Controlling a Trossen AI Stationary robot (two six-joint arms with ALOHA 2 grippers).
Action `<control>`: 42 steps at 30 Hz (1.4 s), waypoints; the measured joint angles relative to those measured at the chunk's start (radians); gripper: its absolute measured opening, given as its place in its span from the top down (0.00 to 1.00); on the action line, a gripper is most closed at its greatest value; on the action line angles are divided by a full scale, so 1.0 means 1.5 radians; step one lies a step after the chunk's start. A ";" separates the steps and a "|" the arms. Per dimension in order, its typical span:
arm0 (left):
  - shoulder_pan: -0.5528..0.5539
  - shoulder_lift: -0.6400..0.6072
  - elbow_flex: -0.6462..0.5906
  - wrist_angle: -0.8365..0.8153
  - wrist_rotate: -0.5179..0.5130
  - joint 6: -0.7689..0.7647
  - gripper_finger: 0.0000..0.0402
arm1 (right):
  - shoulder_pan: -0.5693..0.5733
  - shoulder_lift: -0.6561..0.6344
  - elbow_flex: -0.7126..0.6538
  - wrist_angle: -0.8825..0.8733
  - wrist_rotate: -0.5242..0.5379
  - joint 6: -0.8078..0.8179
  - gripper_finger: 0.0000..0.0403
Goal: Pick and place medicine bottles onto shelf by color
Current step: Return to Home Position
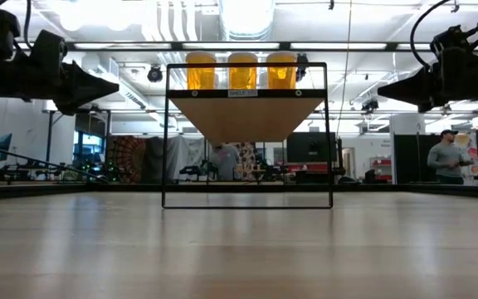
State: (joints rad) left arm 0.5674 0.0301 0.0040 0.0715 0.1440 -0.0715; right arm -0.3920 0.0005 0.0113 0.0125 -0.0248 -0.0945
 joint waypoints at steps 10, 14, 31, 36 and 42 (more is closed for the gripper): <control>0.000 0.010 0.000 0.017 0.000 0.000 0.98 | -0.001 0.019 0.000 0.000 0.021 -0.023 0.98; 0.000 0.015 0.000 0.016 0.000 0.000 0.98 | -0.001 0.019 -0.001 0.000 0.021 -0.023 0.98; 0.000 0.015 0.000 0.016 0.000 0.000 0.98 | -0.001 0.019 -0.001 0.001 0.022 0.016 0.98; 0.000 0.017 0.000 0.016 0.000 0.000 0.98 | -0.001 0.019 -0.001 0.001 0.022 0.016 0.98; 0.000 0.018 0.000 0.016 0.000 0.000 0.98 | -0.001 0.019 -0.001 0.001 0.022 0.016 0.98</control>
State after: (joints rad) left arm 0.5674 0.0566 0.0040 0.0960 0.1440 -0.0711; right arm -0.3931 0.0288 0.0101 0.0135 0.0082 -0.0708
